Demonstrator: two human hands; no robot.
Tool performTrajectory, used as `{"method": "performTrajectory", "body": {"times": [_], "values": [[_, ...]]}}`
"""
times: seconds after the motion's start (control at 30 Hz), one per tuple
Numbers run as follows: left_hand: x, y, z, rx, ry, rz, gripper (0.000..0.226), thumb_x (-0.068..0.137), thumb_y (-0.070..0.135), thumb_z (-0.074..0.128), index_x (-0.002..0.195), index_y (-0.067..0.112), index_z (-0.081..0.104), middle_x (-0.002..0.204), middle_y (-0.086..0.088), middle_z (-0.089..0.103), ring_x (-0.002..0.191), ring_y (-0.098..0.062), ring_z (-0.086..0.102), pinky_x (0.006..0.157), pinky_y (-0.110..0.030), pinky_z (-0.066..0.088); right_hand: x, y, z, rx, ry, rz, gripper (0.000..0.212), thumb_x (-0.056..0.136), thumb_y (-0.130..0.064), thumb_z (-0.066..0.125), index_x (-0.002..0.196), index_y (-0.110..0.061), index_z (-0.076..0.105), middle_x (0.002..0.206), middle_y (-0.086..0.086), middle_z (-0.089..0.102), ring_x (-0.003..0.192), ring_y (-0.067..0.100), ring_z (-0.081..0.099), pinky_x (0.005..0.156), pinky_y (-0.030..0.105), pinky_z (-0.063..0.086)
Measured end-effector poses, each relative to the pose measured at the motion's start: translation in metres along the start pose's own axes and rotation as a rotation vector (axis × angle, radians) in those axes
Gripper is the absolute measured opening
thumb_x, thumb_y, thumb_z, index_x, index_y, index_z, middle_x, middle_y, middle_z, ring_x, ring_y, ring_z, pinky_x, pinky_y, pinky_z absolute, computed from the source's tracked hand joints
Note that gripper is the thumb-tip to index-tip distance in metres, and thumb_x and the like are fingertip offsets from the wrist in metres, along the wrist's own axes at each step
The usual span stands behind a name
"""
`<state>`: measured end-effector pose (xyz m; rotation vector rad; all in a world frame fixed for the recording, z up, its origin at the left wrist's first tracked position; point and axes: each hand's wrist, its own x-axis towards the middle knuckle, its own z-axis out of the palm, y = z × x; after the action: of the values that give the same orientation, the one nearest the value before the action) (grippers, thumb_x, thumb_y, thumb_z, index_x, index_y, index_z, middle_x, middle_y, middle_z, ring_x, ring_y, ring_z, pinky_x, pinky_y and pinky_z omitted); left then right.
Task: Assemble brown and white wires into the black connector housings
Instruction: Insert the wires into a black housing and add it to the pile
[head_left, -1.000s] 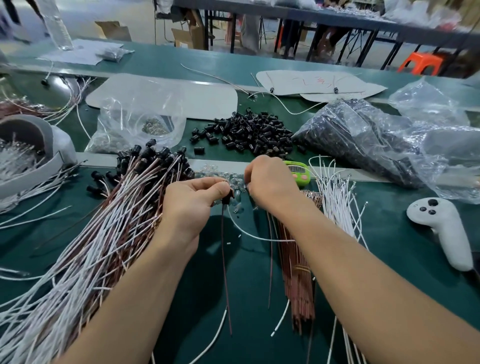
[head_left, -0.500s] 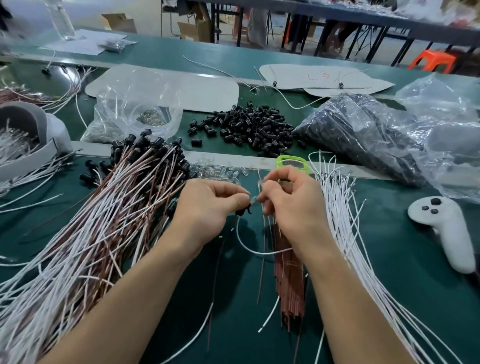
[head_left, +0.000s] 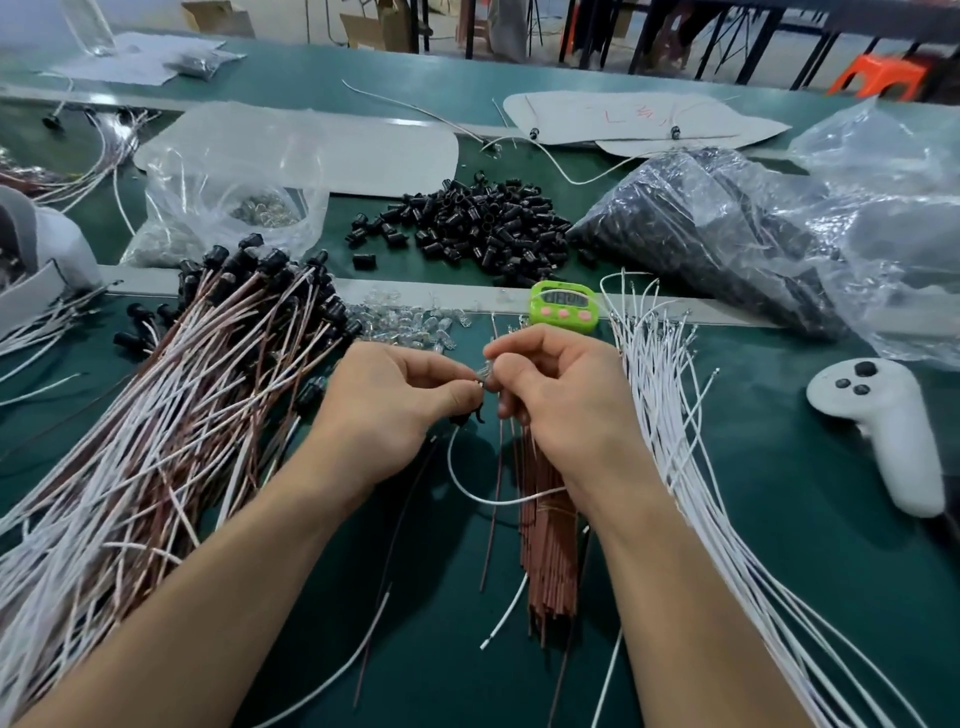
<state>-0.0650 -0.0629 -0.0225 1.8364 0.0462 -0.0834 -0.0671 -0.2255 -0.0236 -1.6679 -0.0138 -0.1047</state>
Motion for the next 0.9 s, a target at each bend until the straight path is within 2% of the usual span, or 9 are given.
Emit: {"method": "performTrajectory", "body": {"times": [0.13,0.23,0.5,0.7,0.9], "values": [[-0.001,-0.001,-0.001,-0.059,-0.009,-0.011,0.014,0.077,0.010,0.086,0.076,0.023,0.082,0.072,-0.003,0.078,0.063,-0.010,0.071,0.065,-0.021,0.057,-0.001,0.001,0.000,0.032,-0.033,-0.010,0.021,0.090,-0.003,0.067,0.083,-0.020,0.076,0.071,0.006,0.073,0.054,0.014,0.060,0.051,0.017,0.044],[-0.001,-0.001,-0.003,-0.106,-0.028,-0.024,0.018,0.078,0.007,0.085,0.076,0.025,0.083,0.073,-0.005,0.078,0.064,-0.010,0.070,0.064,-0.019,0.057,-0.002,0.000,0.000,0.045,-0.054,-0.015,0.021,0.089,-0.004,0.067,0.083,-0.021,0.077,0.071,0.006,0.073,0.054,0.014,0.060,0.052,0.017,0.045],[-0.002,-0.001,-0.002,-0.125,-0.036,-0.056,0.012,0.078,0.007,0.085,0.076,0.018,0.082,0.076,-0.007,0.079,0.068,-0.014,0.073,0.067,-0.022,0.059,-0.002,-0.003,-0.007,-0.048,-0.080,-0.020,0.023,0.092,0.001,0.066,0.083,-0.017,0.077,0.068,0.008,0.072,0.053,0.013,0.059,0.052,0.017,0.045],[-0.003,-0.003,0.002,-0.085,-0.016,-0.043,0.015,0.078,0.009,0.086,0.080,0.024,0.082,0.075,-0.005,0.079,0.075,-0.023,0.077,0.077,-0.034,0.062,-0.002,-0.007,-0.014,-0.206,-0.088,-0.048,0.023,0.092,0.000,0.069,0.082,-0.019,0.077,0.066,-0.001,0.071,0.051,0.007,0.060,0.054,0.019,0.050],[-0.004,-0.003,0.003,-0.051,-0.009,-0.027,0.017,0.078,0.012,0.087,0.080,0.028,0.082,0.074,-0.002,0.078,0.069,-0.016,0.076,0.072,-0.031,0.060,-0.004,-0.010,-0.016,-0.311,-0.114,-0.096,0.021,0.092,-0.006,0.071,0.082,-0.023,0.077,0.068,-0.003,0.072,0.056,0.008,0.062,0.059,0.030,0.057]]}}
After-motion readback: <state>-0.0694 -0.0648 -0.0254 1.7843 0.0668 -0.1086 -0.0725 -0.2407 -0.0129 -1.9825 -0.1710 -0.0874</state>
